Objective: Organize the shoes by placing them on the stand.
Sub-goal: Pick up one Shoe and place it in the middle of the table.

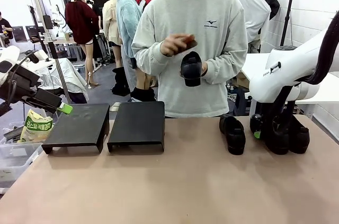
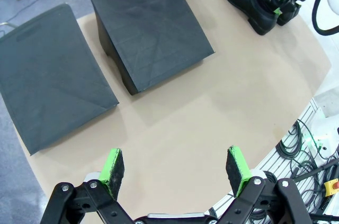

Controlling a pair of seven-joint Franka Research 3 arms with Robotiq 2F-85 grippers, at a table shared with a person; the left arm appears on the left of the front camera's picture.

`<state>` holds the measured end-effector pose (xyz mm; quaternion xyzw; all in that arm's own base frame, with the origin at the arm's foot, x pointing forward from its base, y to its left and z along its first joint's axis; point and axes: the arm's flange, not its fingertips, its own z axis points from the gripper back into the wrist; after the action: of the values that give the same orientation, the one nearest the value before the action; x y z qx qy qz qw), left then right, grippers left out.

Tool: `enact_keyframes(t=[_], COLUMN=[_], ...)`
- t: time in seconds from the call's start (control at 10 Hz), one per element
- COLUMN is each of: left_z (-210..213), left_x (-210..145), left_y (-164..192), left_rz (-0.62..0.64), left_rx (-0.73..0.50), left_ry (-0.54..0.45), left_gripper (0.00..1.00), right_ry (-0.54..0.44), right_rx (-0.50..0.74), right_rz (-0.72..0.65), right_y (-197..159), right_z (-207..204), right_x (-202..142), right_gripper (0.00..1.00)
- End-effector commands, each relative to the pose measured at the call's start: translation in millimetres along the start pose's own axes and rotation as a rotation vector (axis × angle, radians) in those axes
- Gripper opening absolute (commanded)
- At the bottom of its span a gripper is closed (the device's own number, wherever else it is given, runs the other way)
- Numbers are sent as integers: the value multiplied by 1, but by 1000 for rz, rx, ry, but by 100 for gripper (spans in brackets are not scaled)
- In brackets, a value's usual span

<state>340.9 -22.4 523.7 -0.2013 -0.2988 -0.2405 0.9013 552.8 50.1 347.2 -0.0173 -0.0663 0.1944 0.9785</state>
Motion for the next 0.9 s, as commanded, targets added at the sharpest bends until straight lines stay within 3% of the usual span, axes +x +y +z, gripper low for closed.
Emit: enact_keyframes(t=[0.0, 0.3, 0.8], left_z=[0, 0, 0], left_x=[0, 0, 0], left_y=[1, 1, 1], left_rz=[3, 3, 3], left_rx=[-8, -8, -8], left_ry=[-8, -8, -8], left_gripper=[100, 100, 100], right_ry=[28, 27, 32], right_rx=[-19, -39, -48], right_rz=[-11, -26, -45], right_y=[-1, -5, -9], right_z=[-5, -10, -12], right_x=[7, 9, 9], right_gripper=[51, 0, 0])
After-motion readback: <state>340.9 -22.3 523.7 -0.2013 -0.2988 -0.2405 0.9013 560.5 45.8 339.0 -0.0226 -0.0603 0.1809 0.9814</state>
